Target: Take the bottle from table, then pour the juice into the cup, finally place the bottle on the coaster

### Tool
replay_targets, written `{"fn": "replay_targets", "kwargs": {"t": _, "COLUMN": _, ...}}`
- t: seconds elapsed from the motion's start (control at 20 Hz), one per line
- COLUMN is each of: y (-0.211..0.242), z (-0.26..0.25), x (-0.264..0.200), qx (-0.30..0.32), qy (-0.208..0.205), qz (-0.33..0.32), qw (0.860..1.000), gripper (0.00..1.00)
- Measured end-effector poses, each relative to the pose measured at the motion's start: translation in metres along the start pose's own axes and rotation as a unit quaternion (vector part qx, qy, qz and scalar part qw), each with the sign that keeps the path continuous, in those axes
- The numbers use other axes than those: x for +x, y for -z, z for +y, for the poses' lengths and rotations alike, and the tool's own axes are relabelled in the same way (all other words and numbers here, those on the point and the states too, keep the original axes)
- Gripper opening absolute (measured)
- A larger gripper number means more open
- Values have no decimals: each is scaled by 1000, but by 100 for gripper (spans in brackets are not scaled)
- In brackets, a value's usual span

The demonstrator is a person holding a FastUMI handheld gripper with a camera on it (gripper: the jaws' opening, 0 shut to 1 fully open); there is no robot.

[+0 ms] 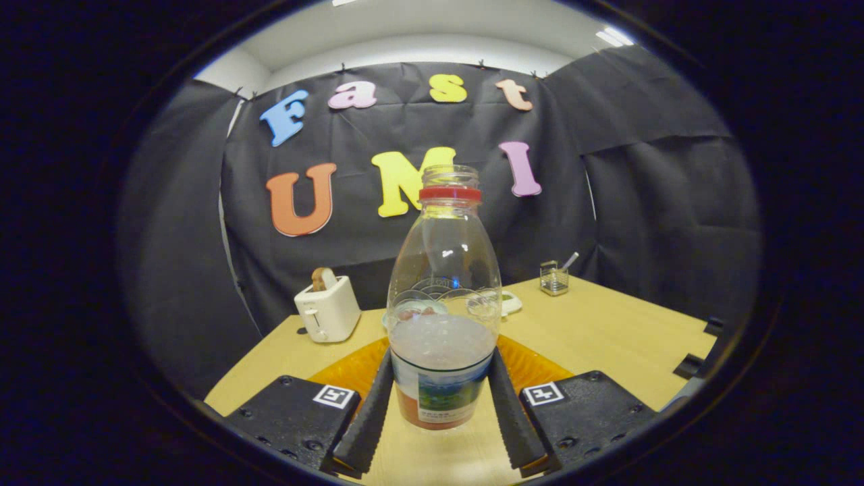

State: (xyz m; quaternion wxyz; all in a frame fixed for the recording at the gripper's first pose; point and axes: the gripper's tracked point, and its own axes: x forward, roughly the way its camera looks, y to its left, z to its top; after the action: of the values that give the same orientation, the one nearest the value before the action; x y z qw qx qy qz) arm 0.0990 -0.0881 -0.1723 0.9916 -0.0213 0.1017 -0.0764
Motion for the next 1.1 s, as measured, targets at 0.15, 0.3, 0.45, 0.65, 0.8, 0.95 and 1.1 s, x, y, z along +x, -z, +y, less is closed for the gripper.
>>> {"fn": "replay_targets", "kwargs": {"t": 0.15, "y": -9, "z": 12, "x": 14, "qx": -46, "qy": -8, "qz": -2, "qw": 999, "gripper": 76}}
{"fn": "replay_targets", "kwargs": {"t": 0.3, "y": -20, "z": 25, "x": 28, "qx": -54, "qy": -18, "qz": -12, "qw": 998, "gripper": 76}}
{"fn": "replay_targets", "kwargs": {"t": 0.45, "y": -34, "z": 35, "x": 44, "qx": -44, "qy": -29, "qz": -28, "qw": 998, "gripper": 76}}
{"fn": "replay_targets", "kwargs": {"t": 0.65, "y": -45, "z": 37, "x": 71, "qx": -42, "qy": -33, "qz": -44, "qw": 998, "gripper": 76}}
{"fn": "replay_targets", "kwargs": {"t": 0.8, "y": -42, "z": 30, "x": 93, "qx": -28, "qy": -32, "qz": -43, "qw": 998, "gripper": 77}}
{"fn": "replay_targets", "kwargs": {"t": 0.95, "y": -34, "z": 20, "x": 110, "qx": -17, "qy": -19, "qz": -38, "qw": 999, "gripper": 77}}
{"fn": "replay_targets", "kwargs": {"t": 1.1, "y": -23, "z": 10, "x": 123, "qx": -9, "qy": -5, "qz": -33, "qw": 999, "gripper": 77}}
